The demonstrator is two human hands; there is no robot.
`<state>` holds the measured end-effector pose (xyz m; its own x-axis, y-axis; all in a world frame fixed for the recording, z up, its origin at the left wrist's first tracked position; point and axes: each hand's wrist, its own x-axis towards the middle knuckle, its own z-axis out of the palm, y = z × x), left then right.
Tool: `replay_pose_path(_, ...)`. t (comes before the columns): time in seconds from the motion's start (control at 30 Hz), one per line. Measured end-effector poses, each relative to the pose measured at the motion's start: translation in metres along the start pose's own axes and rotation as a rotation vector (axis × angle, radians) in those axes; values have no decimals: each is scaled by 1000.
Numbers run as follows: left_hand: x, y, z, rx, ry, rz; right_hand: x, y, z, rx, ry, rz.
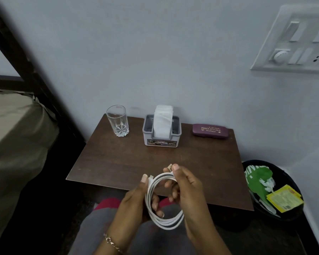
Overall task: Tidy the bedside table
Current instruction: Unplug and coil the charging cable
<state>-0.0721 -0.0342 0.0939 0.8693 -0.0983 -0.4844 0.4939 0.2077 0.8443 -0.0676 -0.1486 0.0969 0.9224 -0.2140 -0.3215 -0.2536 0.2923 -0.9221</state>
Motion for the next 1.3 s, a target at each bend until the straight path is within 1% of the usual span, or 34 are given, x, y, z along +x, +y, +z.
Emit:
replay_pose_path(0.07, -2, -1, -2, 27, -5, 0, 1, 0, -2, -67, 21, -18)
replay_pose_path(0.13, -3, -1, -2, 41, 2, 22, 0, -2, -6, -51, -12, 27)
replay_pose_path(0.2, -4, 2, 0, -43, 19, 26, -1, -6, -9, 72, -98, 144)
replay_pose_path(0.3, -3, 8, -2, -271, -4, -56, -1, -11, -16, 341, -244, 340)
replay_pose_path(0.37, -3, 11, -5, -351, -56, -92, -2, -13, -20, 411, -272, 388)
replay_pose_path(0.43, -3, 12, -8, -362, -89, -97, -2, -13, -20, 412, -271, 404)
replay_pose_path(0.5, -2, 12, -9, -369, -119, -102, -3, -11, -19, 355, -255, 374)
replay_pose_path(0.6, -1, 12, -13, -406, -151, -126, -4, -6, -18, 165, -219, 231)
replay_pose_path(0.67, -2, 13, -14, -419, -144, -127, -6, -8, -19, 67, -236, 149)
replay_pose_path(0.73, -4, 13, -12, -355, -110, -99, -7, -14, -22, 1, -300, 116)
replay_pose_path(0.8, -4, 10, -12, -223, -61, -61, -8, -20, -25, -68, -361, 93)
replay_pose_path(0.83, -4, 8, -11, -173, -46, -53, -9, -20, -27, -120, -360, 59)
replay_pose_path(0.9, -2, 6, -11, -126, -33, -39, -8, -18, -29, -187, -285, -18)
replay_pose_path(0.93, -2, 5, -11, -132, -25, -24, -6, -16, -30, -165, -223, -29)
replay_pose_path(1.0, -1, 7, -14, -211, -12, 14, -3, -12, -32, -16, -115, 17)
replay_pose_path(1.07, -2, 8, -16, -306, -35, 30, 0, -9, -33, 126, -80, 79)
replay_pose_path(1.13, -3, 8, -15, -318, -65, 19, 0, -5, -32, 176, -101, 116)
replay_pose_path(1.23, -3, 4, -12, -182, -42, 19, -3, -2, -28, 180, -223, 146)
replay_pose_path(1.3, -2, 0, -11, -133, -13, 22, -5, -4, -26, 184, -267, 136)
